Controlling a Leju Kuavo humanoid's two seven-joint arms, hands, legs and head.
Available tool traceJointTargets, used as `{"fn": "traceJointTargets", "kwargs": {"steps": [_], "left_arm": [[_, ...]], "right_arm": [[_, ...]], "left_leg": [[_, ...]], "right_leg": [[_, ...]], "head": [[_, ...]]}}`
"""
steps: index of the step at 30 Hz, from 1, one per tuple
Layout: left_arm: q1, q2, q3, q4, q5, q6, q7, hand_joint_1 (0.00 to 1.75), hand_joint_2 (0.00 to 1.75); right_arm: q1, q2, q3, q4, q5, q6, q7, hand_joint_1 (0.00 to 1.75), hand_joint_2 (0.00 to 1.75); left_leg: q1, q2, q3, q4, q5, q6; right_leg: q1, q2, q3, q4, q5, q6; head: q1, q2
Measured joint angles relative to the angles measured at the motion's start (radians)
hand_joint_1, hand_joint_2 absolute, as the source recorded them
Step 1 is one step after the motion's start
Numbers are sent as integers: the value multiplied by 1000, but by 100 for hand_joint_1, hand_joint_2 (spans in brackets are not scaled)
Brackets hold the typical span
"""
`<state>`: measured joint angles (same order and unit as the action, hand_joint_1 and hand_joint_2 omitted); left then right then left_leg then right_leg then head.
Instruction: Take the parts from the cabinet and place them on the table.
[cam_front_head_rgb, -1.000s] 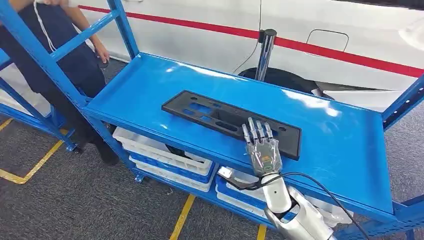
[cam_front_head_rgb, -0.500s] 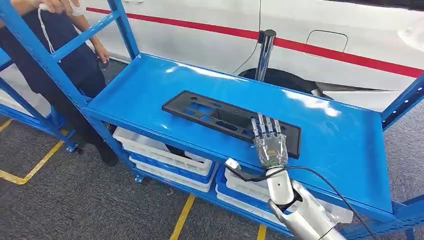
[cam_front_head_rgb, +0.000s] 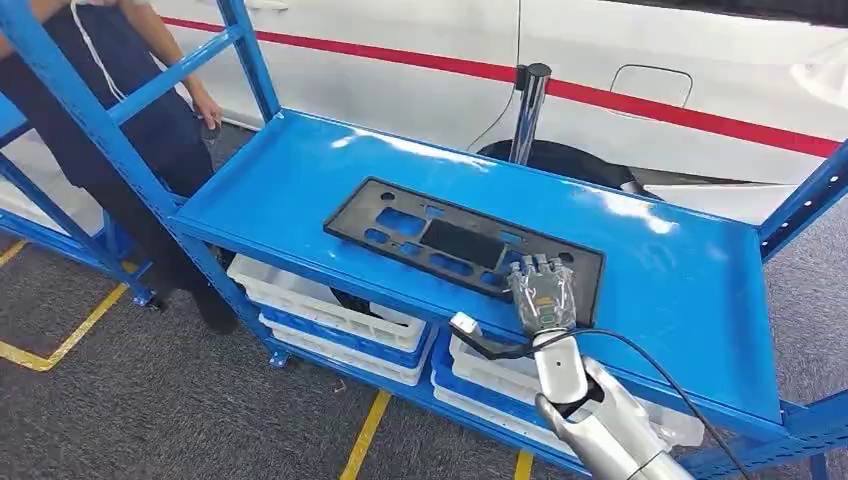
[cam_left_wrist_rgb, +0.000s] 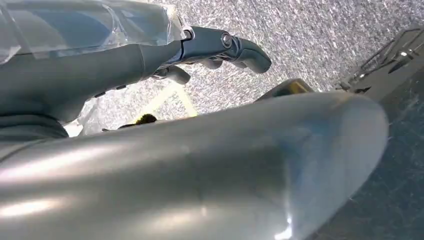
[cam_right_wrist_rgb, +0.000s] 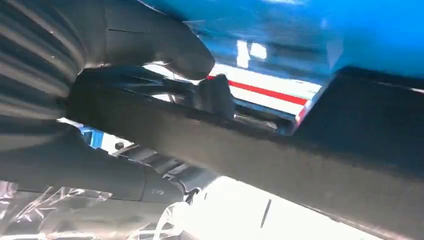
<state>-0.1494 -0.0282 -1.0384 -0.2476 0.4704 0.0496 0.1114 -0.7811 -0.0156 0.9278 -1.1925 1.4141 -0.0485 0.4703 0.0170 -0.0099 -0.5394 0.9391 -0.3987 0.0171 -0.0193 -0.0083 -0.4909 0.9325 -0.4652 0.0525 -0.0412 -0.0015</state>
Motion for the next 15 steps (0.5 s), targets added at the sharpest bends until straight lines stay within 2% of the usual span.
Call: {"fn": "traceJointTargets", "kwargs": {"steps": [7,10,12,15], "left_arm": [[6,0,0,0,6,16,-15,0,0],[11,0,0,0,13,37,-43,0,0],[15,0,1,0,25,61,-93,0,0],[19,0,8,0,63,90,-221,0,0]], "right_arm": [[17,4,0,-36,-24,-82,-19,175,175],[49,4,-3,-84,-101,-159,-52,175,175],[87,3,-16,-142,-236,-274,-107,175,175],[156,-13,-40,-274,-439,-402,-164,175,175]], "left_leg": [[0,0,-1,0,1,-1],[0,0,-1,-1,1,-1],[0,0,-1,-1,1,-1],[0,1,-1,-2,0,-1]], "right_leg": [[0,0,0,0,0,0],[0,0,-1,0,0,0],[0,0,-2,0,0,0],[0,0,-4,0,0,-1]], "head": [[0,0],[0,0],[0,0],[0,0]]}}
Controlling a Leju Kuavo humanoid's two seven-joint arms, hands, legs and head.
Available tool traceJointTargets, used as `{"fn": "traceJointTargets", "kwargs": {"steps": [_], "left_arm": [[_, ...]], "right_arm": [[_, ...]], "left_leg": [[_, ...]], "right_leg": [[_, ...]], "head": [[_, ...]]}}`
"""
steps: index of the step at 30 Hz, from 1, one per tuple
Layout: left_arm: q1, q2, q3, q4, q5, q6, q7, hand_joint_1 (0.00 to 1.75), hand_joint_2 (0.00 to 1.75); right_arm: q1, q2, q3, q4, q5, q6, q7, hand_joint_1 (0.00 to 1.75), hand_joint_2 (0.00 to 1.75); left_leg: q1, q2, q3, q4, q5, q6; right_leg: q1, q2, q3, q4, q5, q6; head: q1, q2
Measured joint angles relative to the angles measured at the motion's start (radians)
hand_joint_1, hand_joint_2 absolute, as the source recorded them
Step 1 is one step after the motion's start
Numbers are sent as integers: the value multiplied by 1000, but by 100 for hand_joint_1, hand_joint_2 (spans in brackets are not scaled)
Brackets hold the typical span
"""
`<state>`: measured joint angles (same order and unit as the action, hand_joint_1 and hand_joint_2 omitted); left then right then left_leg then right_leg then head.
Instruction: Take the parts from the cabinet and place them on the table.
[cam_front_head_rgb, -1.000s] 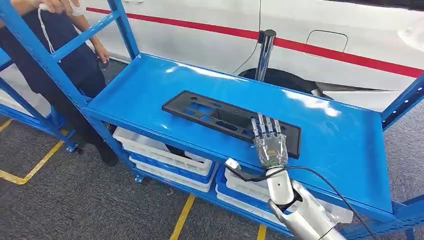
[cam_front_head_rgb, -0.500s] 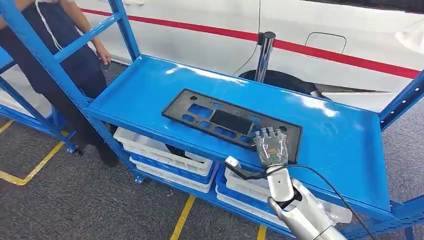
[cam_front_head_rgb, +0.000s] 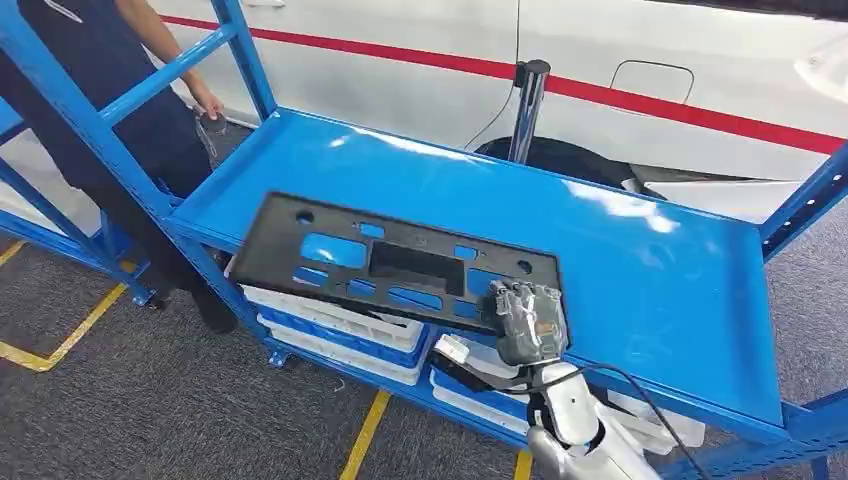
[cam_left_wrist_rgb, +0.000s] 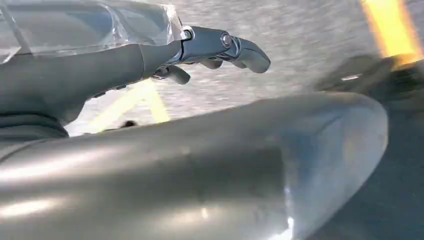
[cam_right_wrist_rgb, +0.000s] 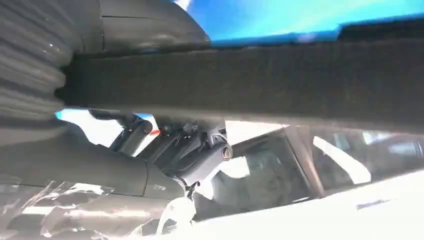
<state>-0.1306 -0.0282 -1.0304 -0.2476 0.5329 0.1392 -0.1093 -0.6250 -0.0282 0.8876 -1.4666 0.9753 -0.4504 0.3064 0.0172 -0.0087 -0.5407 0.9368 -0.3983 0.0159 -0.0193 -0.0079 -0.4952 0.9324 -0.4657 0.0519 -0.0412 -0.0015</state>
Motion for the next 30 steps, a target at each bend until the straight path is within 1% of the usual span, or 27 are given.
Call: {"fn": "traceJointTargets", "kwargs": {"steps": [1,2,3,4,6,7,9,10,12,15,19,23,25,26,28,29,30], "left_arm": [[-1,0,3,0,11,8,-46,0,0],[-1,0,5,0,18,14,-90,0,175],[-1,0,10,0,30,19,-134,0,0],[0,0,19,0,42,20,-180,0,0],[-1,0,35,0,69,18,-262,0,0],[-3,0,43,0,80,13,-295,0,0],[-6,0,60,0,102,-19,-351,0,0],[-8,0,71,0,106,-43,-375,0,175],[-9,1,81,0,111,-71,-400,0,175],[-12,1,98,0,111,-81,-406,0,175],[-19,1,106,0,110,-84,-407,0,175],[-21,1,119,0,95,-86,-402,0,175],[-21,0,119,0,97,-86,-367,0,175],[-20,0,120,0,104,-85,-330,0,175],[-17,-2,121,0,111,-73,-249,0,175],[-14,-3,121,0,114,-72,-238,0,175],[-12,-3,121,0,113,-72,-234,0,175]], "right_arm": [[26,-8,-14,-52,-60,-37,-15,175,175],[50,-18,-28,-102,-96,-71,-34,175,175],[74,-30,-45,-153,-130,-104,-49,175,175],[92,-42,-62,-206,-158,-138,-66,175,175],[124,-76,-98,-318,-210,-184,-92,175,175],[135,-90,-111,-366,-228,-203,-100,175,175],[150,-115,-138,-468,-258,-220,-108,175,175],[154,-128,-152,-521,-269,-227,-113,175,175],[157,-149,-174,-597,-280,-230,-118,175,175],[159,-176,-200,-697,-284,-230,-122,175,175],[164,-199,-222,-782,-285,-230,-123,175,175],[167,-212,-236,-844,-312,-230,-143,175,175],[171,-214,-236,-863,-364,-230,-161,175,175],[173,-214,-236,-872,-418,-230,-175,175,175],[173,-215,-236,-878,-569,-228,-215,175,175],[174,-216,-236,-878,-650,-226,-240,175,175],[175,-216,-236,-878,-703,-222,-257,175,175]], "left_leg": [[0,0,0,0,0,0],[0,0,0,0,0,0],[0,-1,-1,0,0,0],[0,-1,-1,0,0,0],[0,0,-2,0,0,0],[0,2,-2,0,0,0],[0,2,-1,0,0,0],[0,2,-1,0,0,0],[0,2,-1,0,0,0],[0,2,-1,0,0,0],[0,2,-1,-1,0,0],[0,2,-2,-1,0,0],[0,2,-2,-1,0,0],[0,2,-2,-1,0,0],[0,2,-3,-1,0,0],[0,2,-3,-1,0,0],[0,2,-3,-1,0,0]], "right_leg": [[0,0,-1,0,-1,0],[0,0,-1,0,-1,-1],[0,-1,-2,0,-1,-1],[0,-1,-2,0,-1,-1],[0,0,-2,0,-1,-1],[0,0,-3,0,0,-1],[0,2,-3,0,0,-1],[0,1,-3,0,0,-1],[0,1,-3,0,0,-1],[0,1,-3,0,0,-1],[0,1,-2,0,0,-1],[0,1,-1,0,0,-1],[0,1,-1,0,0,-1],[0,1,-1,0,0,-1],[0,1,-2,0,0,-1],[0,1,-2,0,0,-1],[0,1,-2,0,0,-1]], "head": [[0,0],[0,0],[0,0],[0,0],[0,0],[0,0],[0,0],[0,0],[0,0],[0,0],[0,0],[0,0],[0,0],[0,0],[0,0],[0,0],[0,0]]}}
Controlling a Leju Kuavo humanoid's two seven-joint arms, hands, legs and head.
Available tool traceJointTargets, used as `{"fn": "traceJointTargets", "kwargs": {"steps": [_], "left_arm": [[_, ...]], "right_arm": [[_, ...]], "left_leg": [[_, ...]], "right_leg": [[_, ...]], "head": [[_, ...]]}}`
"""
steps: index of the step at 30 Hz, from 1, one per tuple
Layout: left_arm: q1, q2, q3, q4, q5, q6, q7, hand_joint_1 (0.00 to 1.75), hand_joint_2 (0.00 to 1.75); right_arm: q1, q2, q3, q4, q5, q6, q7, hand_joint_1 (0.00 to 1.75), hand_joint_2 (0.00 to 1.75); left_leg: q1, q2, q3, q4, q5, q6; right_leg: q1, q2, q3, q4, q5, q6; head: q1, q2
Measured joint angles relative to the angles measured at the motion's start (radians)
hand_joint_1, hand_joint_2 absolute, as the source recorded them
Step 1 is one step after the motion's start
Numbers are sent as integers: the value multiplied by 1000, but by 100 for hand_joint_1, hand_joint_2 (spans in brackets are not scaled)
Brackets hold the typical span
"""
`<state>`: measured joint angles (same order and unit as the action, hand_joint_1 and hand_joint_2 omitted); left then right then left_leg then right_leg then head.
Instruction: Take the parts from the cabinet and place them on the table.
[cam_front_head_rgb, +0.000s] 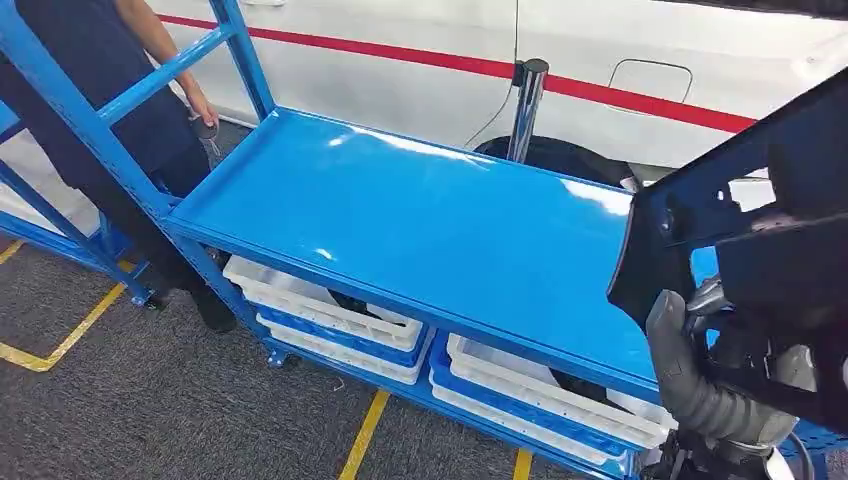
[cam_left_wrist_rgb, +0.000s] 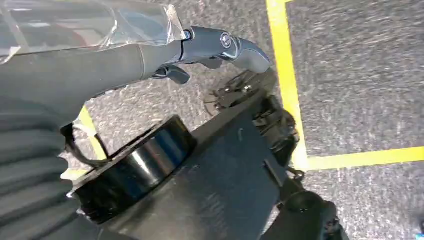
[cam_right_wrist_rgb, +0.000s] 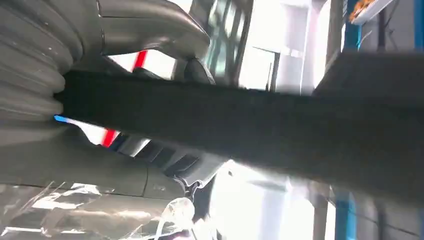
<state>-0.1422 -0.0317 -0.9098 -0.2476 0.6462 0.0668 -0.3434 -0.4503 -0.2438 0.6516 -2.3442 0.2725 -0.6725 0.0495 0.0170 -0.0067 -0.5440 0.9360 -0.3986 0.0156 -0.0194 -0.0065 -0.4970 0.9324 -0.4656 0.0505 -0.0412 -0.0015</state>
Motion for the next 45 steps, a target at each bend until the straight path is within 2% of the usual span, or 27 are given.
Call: {"fn": "traceJointTargets", "kwargs": {"steps": [5,10,14,18,19,20,21,23,24,25,26,28,29,30,31,32,34,35,36,37,38,39,40,41,42,44,45], "left_arm": [[8,-2,0,0,-10,-4,22,0,175],[11,-2,0,0,-3,-3,72,0,175],[12,-2,0,0,-2,-4,83,0,175],[13,-2,-1,0,-3,-6,89,0,175],[13,-2,-1,0,-3,-8,89,0,175],[13,-3,-2,0,-6,-11,91,0,175],[12,-4,-2,0,-8,-13,95,0,175],[13,-7,-5,0,-15,-14,99,0,175],[13,-8,-5,0,-18,-16,101,0,175],[15,-8,-5,0,-18,-16,102,0,175],[16,-9,-6,0,-18,-16,104,0,175],[17,-9,-8,0,-21,-16,104,0,175],[17,-8,-11,0,-23,-16,107,0,175],[16,-5,-13,0,-26,-15,110,0,175],[15,-8,-18,0,-31,-15,113,0,175],[16,-8,-24,0,-36,-15,116,0,175],[19,-8,-28,0,-36,-15,123,0,175],[20,-8,-29,0,-36,-16,125,0,175],[19,-8,-29,0,-35,-16,125,0,175],[15,-8,-30,0,-35,-16,125,0,175],[12,-8,-30,0,-35,-16,125,0,175],[10,-8,-31,0,-36,-17,126,0,175],[9,-8,-31,0,-36,-17,128,0,175],[9,-8,-32,0,-36,-17,131,0,175],[10,-9,-33,0,-36,-17,132,0,175],[11,-9,-45,0,-38,-17,138,0,175],[10,-1,-47,0,-38,-16,139,0,175]], "right_arm": [[2,-1,0,0,-110,34,-44,175,175],[4,0,0,1,-123,61,-48,175,175],[8,0,0,1,-123,72,-51,175,175],[8,0,0,1,-124,76,-54,175,175],[9,-1,0,1,-124,78,-54,175,175],[12,-1,0,2,-124,78,-54,175,175],[12,-1,0,2,-123,78,-56,175,175],[18,-1,0,3,-123,79,-57,175,175],[18,-1,0,4,-123,79,-57,175,175],[19,-1,0,5,-123,79,-58,175,175],[20,-1,0,6,-123,79,-58,175,175],[21,-1,0,7,-124,79,-60,175,175],[23,-1,0,7,-126,79,-63,175,175],[26,-1,0,8,-132,79,-67,175,175],[26,-1,0,7,-138,79,-70,175,175],[26,-1,0,8,-143,80,-75,175,175],[26,-1,0,9,-151,83,-84,175,175],[26,0,0,10,-156,83,-87,175,175],[26,0,0,10,-157,85,-89,175,175],[26,0,0,11,-161,85,-93,175,175],[27,0,0,12,-169,86,-96,175,175],[29,0,0,13,-170,86,-99,175,175],[29,0,0,13,-177,87,-103,175,175],[29,0,0,15,-178,87,-104,175,175],[29,0,0,15,-180,88,-106,175,175],[29,1,0,15,-182,90,-111,175,175],[29,2,0,15,-185,92,-115,175,175]], "left_leg": [[0,0,-1,0,0,0],[-2,0,-2,2,-2,2],[-5,0,-4,5,-5,7],[-12,-1,-7,5,-7,18],[1,0,2,-15,12,27],[1,0,7,-23,15,30],[3,1,6,-24,16,32],[4,2,2,-24,18,35],[4,2,-1,-23,19,34],[6,1,-2,-22,21,31],[10,-1,-3,-22,22,29],[23,-5,-8,-13,22,14],[24,-7,-13,-2,18,1],[19,-13,-23,4,17,-10],[16,-13,-23,12,20,-19],[15,-15,-29,13,23,-23],[23,-16,-42,14,31,-37],[26,-8,-55,36,0,-36],[23,-6,-73,86,-49,-34],[19,-4,-105,183,-117,-33],[14,-4,-129,267,-162,-31],[10,-4,-144,331,-192,-28],[4,-4,-145,377,-206,-20],[-3,-4,-123,365,-194,-10],[-11,-4,-89,321,-171,3],[-35,-4,41,123,-107,51],[-49,1,96,36,-120,77]], "right_leg": [[0,0,-1,0,0,0],[-5,-1,-1,-1,0,1],[-10,-2,-1,-1,0,3],[-14,-4,0,-9,4,13],[-9,-2,1,-4,-1,18],[-10,0,-8,19,-25,18],[-10,1,-36,83,-74,15],[-11,3,-110,248,-156,19],[-12,3,-140,315,-176,23],[-14,3,-147,330,-166,25],[-19,3,-128,295,-131,31],[-33,3,-39,118,-38,49],[-45,4,9,21,-18,63],[-33,27,6,38,-12,53],[-36,29,-13,50,-9,38],[-35,28,-15,49,-26,23],[-35,21,-36,58,-16,6],[-32,19,-45,58,-6,-7],[-29,18,-54,58,0,-16],[-24,15,-65,58,9,-23],[-18,12,-74,58,16,-28],[-12,10,-82,58,22,-32],[-2,9,-93,58,31,-36],[5,7,-102,58,39,-40],[13,7,-110,58,45,-43],[28,8,-128,58,63,-49],[26,7,-131,58,69,-49]], "head": [[0,0],[0,0],[0,0],[0,0],[0,0],[2,0],[3,0],[7,0],[7,0],[7,0],[7,0],[7,0],[8,0],[8,0],[7,0],[6,0],[5,0],[3,0],[3,0],[2,0],[2,0],[2,0],[2,0],[1,0],[2,0],[2,0],[4,0]]}}
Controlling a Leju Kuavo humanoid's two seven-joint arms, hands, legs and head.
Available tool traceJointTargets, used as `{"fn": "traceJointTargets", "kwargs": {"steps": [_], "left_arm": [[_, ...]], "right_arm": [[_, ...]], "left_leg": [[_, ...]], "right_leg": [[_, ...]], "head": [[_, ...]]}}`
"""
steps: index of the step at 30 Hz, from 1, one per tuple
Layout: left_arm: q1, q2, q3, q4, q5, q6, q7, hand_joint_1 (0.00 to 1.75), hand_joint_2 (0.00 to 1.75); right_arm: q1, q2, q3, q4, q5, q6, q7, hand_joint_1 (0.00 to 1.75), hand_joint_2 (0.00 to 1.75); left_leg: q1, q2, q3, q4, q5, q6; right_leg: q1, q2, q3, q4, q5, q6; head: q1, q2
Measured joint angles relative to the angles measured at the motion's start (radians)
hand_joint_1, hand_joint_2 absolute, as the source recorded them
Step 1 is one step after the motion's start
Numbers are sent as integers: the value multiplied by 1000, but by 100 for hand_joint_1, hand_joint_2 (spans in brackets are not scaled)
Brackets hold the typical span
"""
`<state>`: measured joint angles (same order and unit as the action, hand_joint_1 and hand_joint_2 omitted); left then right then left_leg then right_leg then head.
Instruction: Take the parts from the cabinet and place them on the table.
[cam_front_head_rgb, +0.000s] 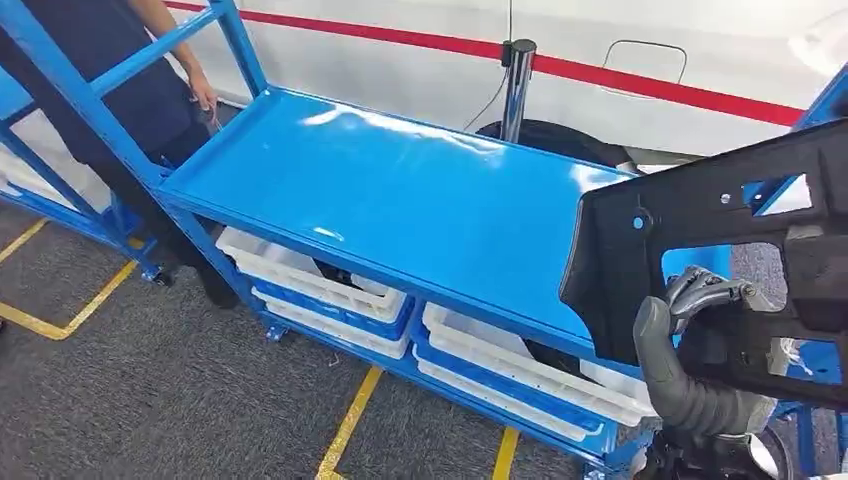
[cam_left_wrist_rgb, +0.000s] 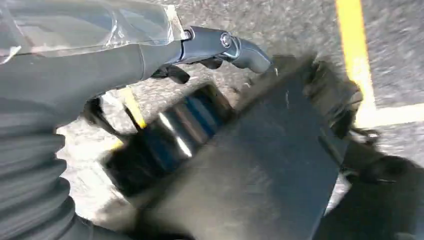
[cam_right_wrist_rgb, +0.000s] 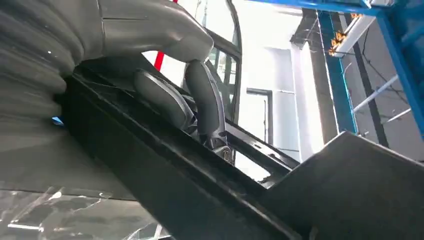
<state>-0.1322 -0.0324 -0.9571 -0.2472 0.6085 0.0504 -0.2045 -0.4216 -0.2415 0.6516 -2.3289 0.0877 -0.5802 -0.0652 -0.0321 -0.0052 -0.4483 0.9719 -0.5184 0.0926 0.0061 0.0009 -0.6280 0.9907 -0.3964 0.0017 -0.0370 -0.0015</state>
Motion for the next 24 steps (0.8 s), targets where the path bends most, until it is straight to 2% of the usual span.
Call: {"fn": "traceJointTargets", "kwargs": {"steps": [1,2,4,5,6,7,8,9,10,11,12,13,14,15,16,17,19,20,21,22,24], "left_arm": [[0,-2,-2,0,0,0,0,0,175],[0,-1,-5,0,0,0,0,0,175],[1,0,-7,0,-1,0,1,0,175],[1,0,-8,0,-2,1,2,0,175],[-1,0,-10,0,-6,0,2,0,175],[0,0,-11,0,-12,2,2,0,175],[1,-1,-19,0,-23,5,0,0,175],[-1,-3,-26,0,-35,10,-3,0,175],[-1,-3,-29,0,-39,14,-6,0,175],[-2,-3,-31,0,-42,17,-8,0,175],[-3,-3,-32,0,-45,18,-8,0,175],[-3,-3,-32,0,-47,19,-9,0,175],[-6,-3,-34,0,-48,21,-11,0,175],[-8,-3,-36,0,-49,21,-11,0,175],[-12,-3,-37,0,-49,23,-11,0,175],[-14,-3,-44,0,-52,23,-11,0,175],[-14,-4,-51,0,-50,23,-11,0,175],[-14,-3,-52,0,-50,23,-11,0,175],[-14,-3,-53,0,-50,23,-11,0,175],[-17,-4,-55,0,-50,23,-11,0,175],[-23,-4,-55,-1,-49,22,-11,0,175]], "right_arm": [[0,0,0,0,-1,1,-3,175,175],[3,0,0,1,-2,1,-4,175,175],[2,1,0,2,-2,4,-8,175,175],[3,2,-1,2,-2,4,-12,175,175],[3,2,-2,2,-1,4,-16,175,175],[4,2,-3,2,1,4,-21,175,175],[7,2,-7,2,9,0,-24,175,175],[7,2,-10,2,19,-5,-26,175,175],[8,2,-10,2,27,-7,-28,175,175],[11,2,-10,2,35,-9,-28,175,175],[13,2,-10,2,42,-10,-28,175,175],[15,2,-10,2,51,-10,-27,175,175],[17,2,-10,2,59,-10,-26,175,175],[17,2,-11,2,64,-10,-26,175,175],[17,2,-11,2,69,-10,-24,175,175],[18,2,-13,2,72,-9,-23,175,175],[20,2,-13,2,72,-6,-25,175,175],[22,2,-13,2,70,-6,-31,175,175],[23,2,-14,2,66,-6,-37,175,175],[26,2,-15,-1,56,-6,-46,175,175],[32,2,-17,-2,45,-3,-59,175,175]], "left_leg": [[-5,8,18,-38,-7,1],[-10,9,11,-33,14,-4],[-17,8,6,-46,29,6],[-9,9,3,-71,58,5],[-3,9,-9,-77,73,-1],[1,8,-19,-80,75,2],[5,8,-37,-80,88,-3],[7,7,-50,-80,98,-5],[11,6,-63,-79,107,-9],[14,6,-76,-78,119,-17],[19,5,-89,-77,128,-22],[25,0,-100,-75,137,-30],[31,-7,-106,-69,143,-38],[31,-14,-113,-57,146,-46],[30,-20,-128,-45,145,-51],[26,-28,-135,-30,150,-58],[31,-49,-143,-30,162,-65],[35,-58,-148,-26,164,-69],[34,-38,-157,-6,143,-72],[34,-25,-182,59,96,-79],[36,-14,-249,236,12,-85]], "right_leg": [[3,-5,1,-1,6,4],[-5,-10,4,-9,17,9],[-11,-12,1,-17,35,20],[-1,-12,-6,-19,35,25],[-7,-7,-15,-3,-4,32],[-6,-3,-24,22,-39,34],[-9,-1,-52,116,-121,44],[-13,-1,-72,195,-169,50],[-16,-2,-85,262,-186,55],[-20,-2,-86,306,-162,60],[-25,-2,-66,306,-115,66],[-31,-1,-23,260,-69,73],[-38,9,43,174,-47,81],[-48,41,119,74,-61,90],[-47,62,186,-18,-107,88],[-46,59,199,-57,-138,64],[-39,39,192,-44,-139,48],[-45,23,190,-45,-133,37],[-42,13,191,-45,-129,32],[-40,2,187,-45,-125,23],[-33,-15,179,-45,-121,17]], "head": [[-1,0],[-1,0],[-2,0],[-3,0],[-3,0],[-2,0],[-1,0],[-2,0],[-2,0],[-2,0],[-2,0],[-2,0],[-2,0],[-2,0],[-1,0],[-2,0],[-5,0],[-5,0],[-6,0],[-7,0],[-7,0]]}}
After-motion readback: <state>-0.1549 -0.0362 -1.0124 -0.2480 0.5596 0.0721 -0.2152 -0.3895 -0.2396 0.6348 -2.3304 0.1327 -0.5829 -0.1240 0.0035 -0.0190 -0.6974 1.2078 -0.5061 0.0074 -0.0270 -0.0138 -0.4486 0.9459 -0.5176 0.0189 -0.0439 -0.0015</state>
